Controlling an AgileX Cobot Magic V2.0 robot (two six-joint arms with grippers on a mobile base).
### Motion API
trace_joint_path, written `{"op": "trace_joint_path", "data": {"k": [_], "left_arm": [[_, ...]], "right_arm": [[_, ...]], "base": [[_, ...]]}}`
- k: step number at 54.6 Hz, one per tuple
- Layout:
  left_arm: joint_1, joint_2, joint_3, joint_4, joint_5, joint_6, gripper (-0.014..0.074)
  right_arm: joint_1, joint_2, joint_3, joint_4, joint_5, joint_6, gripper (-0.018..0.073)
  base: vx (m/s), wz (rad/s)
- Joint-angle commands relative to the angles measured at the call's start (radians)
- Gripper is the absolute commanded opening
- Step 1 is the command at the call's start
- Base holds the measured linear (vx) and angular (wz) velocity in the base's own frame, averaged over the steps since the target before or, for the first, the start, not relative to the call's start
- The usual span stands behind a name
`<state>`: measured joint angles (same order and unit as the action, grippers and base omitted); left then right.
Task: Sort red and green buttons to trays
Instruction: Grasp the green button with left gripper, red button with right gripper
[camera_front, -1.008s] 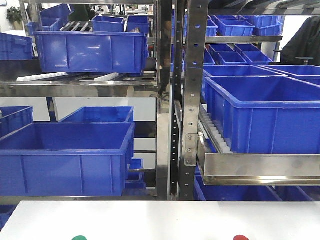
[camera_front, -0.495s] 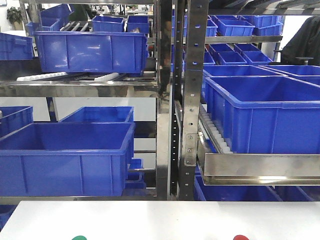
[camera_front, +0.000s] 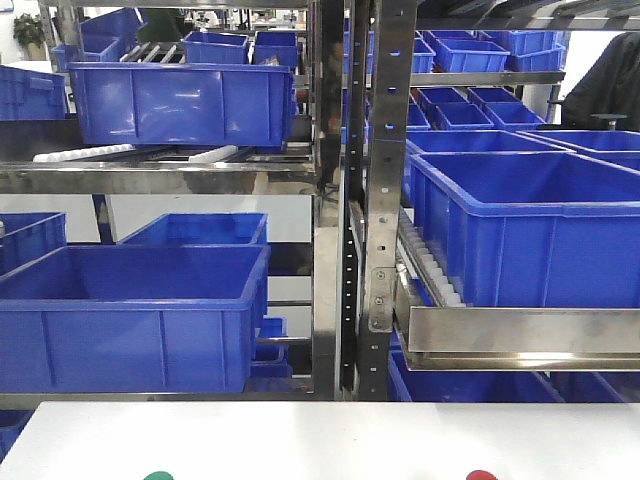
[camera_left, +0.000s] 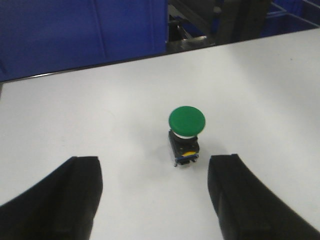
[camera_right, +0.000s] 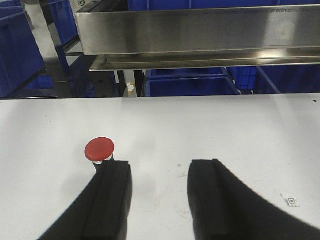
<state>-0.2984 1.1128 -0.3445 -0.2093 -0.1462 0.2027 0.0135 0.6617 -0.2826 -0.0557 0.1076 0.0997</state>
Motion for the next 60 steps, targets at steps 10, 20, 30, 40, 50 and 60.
{"op": "trace_joint_path", "data": {"k": [10, 20, 30, 40, 50, 60], "left_arm": [[-0.083, 0.205, -0.089, 0.001, -0.192, -0.003, 0.0578], [-0.094, 0.346, -0.238, 0.000, -0.085, -0.002, 0.0578], [-0.094, 0.466, -0.338, 0.000, -0.033, -0.001, 0.0578], [-0.084, 0.550, -0.381, -0.024, -0.080, -0.002, 0.0578], [-0.062, 0.587, -0.394, -0.060, -0.115, 0.001, 0.0578], [-0.062, 0.625, -0.394, -0.058, -0.134, 0.001, 0.0577]], "right_arm": [[-0.005, 0.003, -0.034, -0.005, -0.075, -0.003, 0.0361], [-0.005, 0.003, -0.034, -0.005, -0.075, -0.003, 0.0361], [-0.005, 0.003, -0.034, -0.005, -0.075, -0.003, 0.0361], [-0.005, 0.003, -0.034, -0.005, -0.073, -0.003, 0.0361], [-0.005, 0.003, -0.034, -0.005, -0.065, -0.003, 0.0361], [-0.005, 0.003, -0.034, -0.005, -0.060, -0.003, 0.0361]], "base": [[0.00, 0.00], [0.00, 0.00], [0.00, 0.00], [0.00, 0.00], [0.00, 0.00], [0.00, 0.00]]}}
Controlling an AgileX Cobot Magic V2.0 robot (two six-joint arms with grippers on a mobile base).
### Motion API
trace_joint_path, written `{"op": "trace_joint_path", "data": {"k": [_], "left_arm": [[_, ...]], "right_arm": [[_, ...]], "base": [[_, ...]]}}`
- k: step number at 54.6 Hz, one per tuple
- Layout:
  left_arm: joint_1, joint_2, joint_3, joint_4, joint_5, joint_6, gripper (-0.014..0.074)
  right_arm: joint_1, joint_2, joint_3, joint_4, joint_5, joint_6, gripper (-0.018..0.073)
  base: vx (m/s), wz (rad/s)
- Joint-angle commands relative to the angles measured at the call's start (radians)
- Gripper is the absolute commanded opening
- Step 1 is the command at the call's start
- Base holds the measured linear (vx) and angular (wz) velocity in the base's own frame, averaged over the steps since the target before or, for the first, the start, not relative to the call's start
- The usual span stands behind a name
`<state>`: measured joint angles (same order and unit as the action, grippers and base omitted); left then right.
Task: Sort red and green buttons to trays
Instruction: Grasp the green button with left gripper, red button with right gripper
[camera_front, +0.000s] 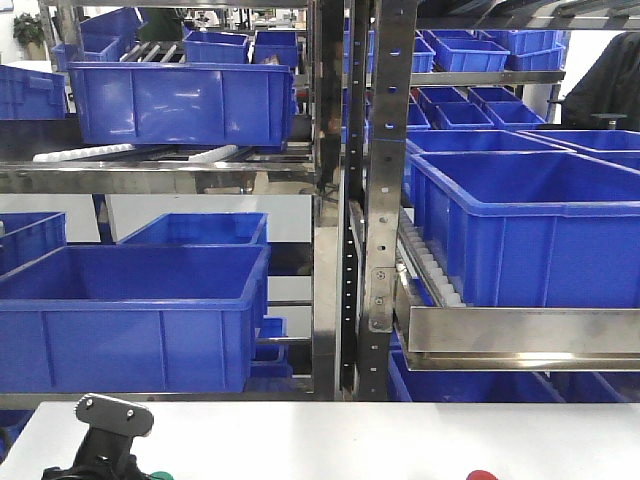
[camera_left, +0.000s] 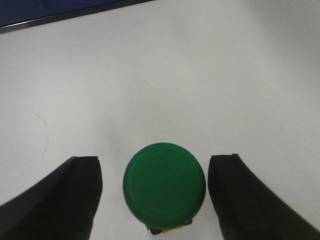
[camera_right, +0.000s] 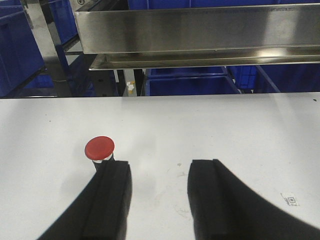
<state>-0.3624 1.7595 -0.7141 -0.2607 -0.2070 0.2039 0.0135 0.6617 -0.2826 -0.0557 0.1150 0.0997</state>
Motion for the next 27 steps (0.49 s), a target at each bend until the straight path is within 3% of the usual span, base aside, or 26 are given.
{"op": "trace_joint_path", "data": {"k": [1, 27], "left_arm": [[0.002, -0.014, -0.024, -0.003, -0.077, 0.000, 0.0577], [0.002, 0.064, -0.106, 0.015, -0.042, -0.004, 0.0548]], "right_arm": [[-0.005, 0.003, -0.034, -0.005, -0.068, -0.003, 0.0361], [-0.005, 0.018, -0.034, -0.004, -0.068, -0.003, 0.0361]], "base": [[0.00, 0.00], [0.00, 0.00]]}}
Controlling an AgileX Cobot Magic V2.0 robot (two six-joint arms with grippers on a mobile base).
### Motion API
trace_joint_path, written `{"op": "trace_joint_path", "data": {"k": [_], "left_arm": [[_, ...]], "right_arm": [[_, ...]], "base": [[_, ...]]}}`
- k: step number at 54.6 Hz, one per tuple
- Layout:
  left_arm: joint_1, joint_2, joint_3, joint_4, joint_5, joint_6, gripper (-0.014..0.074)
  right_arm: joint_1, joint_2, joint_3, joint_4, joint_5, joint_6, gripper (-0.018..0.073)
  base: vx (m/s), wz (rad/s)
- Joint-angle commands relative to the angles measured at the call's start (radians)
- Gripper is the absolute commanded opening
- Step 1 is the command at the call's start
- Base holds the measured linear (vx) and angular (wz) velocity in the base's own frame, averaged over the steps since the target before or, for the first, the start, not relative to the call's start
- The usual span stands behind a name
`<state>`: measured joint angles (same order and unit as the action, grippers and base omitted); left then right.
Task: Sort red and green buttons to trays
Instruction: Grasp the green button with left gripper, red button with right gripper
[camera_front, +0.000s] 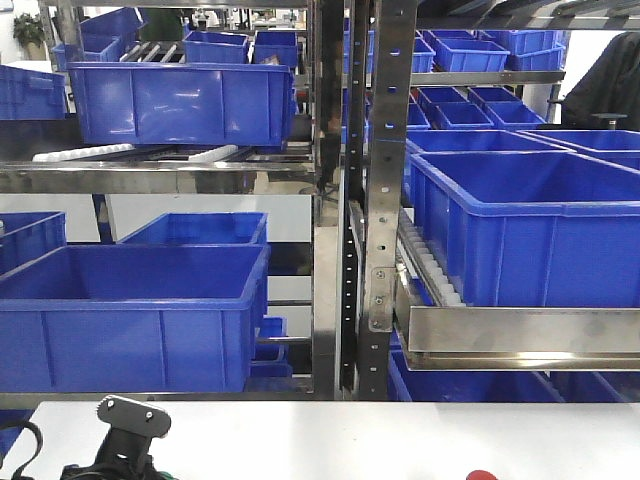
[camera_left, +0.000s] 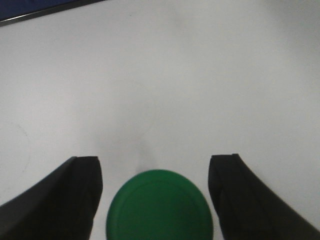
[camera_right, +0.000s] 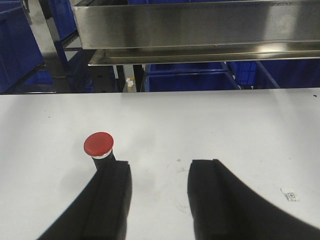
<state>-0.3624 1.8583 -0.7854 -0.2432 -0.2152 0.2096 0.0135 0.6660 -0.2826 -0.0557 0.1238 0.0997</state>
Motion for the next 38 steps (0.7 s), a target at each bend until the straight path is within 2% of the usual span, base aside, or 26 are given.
{"op": "trace_joint_path", "data": {"k": [1, 2, 10, 19, 28, 32, 38], "left_arm": [[0.002, -0.033, -0.034, -0.003, -0.032, -0.010, 0.0541], [0.002, -0.021, -0.033, -0.003, 0.010, -0.010, 0.0445], [0.002, -0.021, -0.033, -0.003, 0.009, -0.010, 0.0358], [0.002, -0.045, -0.033, 0.000, 0.017, -0.008, 0.0176], [0.002, -0.102, -0.033, 0.001, 0.024, -0.006, 0.0000], [0.002, -0.139, -0.033, 0.001, 0.032, -0.006, -0.0008], [0.002, -0.202, -0.033, 0.001, 0.074, -0.006, -0.0007]], "right_arm": [[-0.005, 0.019, -0.034, -0.004, -0.076, -0.003, 0.0361], [-0.005, 0.064, -0.034, -0.004, -0.085, -0.003, 0.0361], [-0.005, 0.117, -0.034, -0.004, -0.152, -0.003, 0.0363], [-0.003, 0.196, -0.034, -0.019, -0.264, -0.003, 0.0400], [0.074, 0.292, -0.034, -0.166, -0.352, -0.003, 0.0459], [0.126, 0.355, -0.034, -0.220, -0.396, -0.003, 0.0487], [0.172, 0.464, -0.034, -0.220, -0.486, -0.003, 0.0520]], "base": [[0.00, 0.00], [0.00, 0.00], [0.00, 0.00], [0.00, 0.00], [0.00, 0.00], [0.00, 0.00], [0.00, 0.00]]}}
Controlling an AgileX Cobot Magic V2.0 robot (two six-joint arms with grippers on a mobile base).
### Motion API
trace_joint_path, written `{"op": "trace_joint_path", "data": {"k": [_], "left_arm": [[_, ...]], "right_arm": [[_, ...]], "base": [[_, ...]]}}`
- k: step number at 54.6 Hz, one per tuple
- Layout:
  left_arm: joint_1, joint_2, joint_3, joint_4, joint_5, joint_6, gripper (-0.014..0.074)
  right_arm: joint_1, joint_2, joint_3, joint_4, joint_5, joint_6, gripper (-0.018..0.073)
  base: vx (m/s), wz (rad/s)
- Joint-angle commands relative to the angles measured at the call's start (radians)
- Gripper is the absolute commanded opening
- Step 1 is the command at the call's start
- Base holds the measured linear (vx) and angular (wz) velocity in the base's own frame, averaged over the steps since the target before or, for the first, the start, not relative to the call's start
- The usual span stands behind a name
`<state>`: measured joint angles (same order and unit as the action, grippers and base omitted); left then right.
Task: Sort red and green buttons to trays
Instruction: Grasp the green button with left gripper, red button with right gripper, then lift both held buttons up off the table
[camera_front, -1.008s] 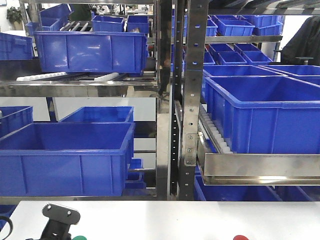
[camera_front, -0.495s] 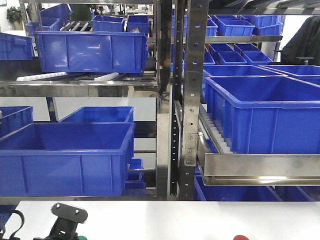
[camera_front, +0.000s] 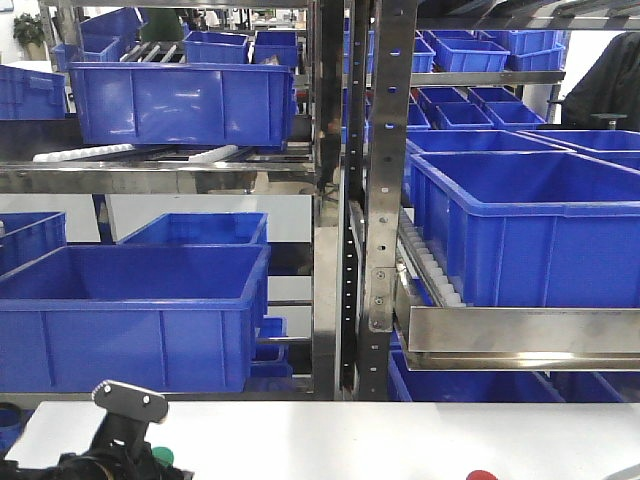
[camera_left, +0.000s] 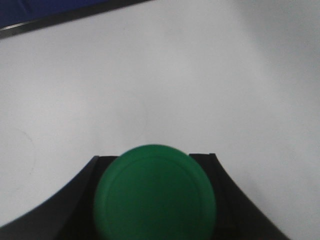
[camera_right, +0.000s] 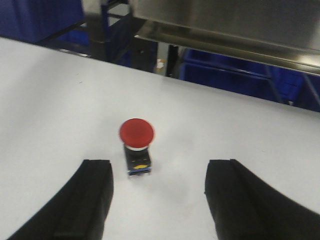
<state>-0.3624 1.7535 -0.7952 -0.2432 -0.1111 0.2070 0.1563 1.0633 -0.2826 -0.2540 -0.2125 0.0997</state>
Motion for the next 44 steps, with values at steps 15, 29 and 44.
{"op": "trace_joint_path", "data": {"k": [15, 29, 44], "left_arm": [[0.002, -0.254, -0.023, 0.001, 0.052, -0.004, -0.0003], [0.002, -0.376, -0.023, 0.000, 0.058, -0.004, -0.0003], [0.002, -0.433, -0.023, 0.001, 0.063, -0.004, -0.0003]], "right_arm": [[0.030, 0.377, -0.082, -0.019, -0.356, -0.008, 0.0569], [0.030, 0.611, -0.258, 0.046, -0.356, -0.034, 0.0573], [0.030, 0.740, -0.329, 0.077, -0.354, -0.034, 0.0571]], "base": [[0.00, 0.00], [0.00, 0.00], [0.00, 0.00]]}}
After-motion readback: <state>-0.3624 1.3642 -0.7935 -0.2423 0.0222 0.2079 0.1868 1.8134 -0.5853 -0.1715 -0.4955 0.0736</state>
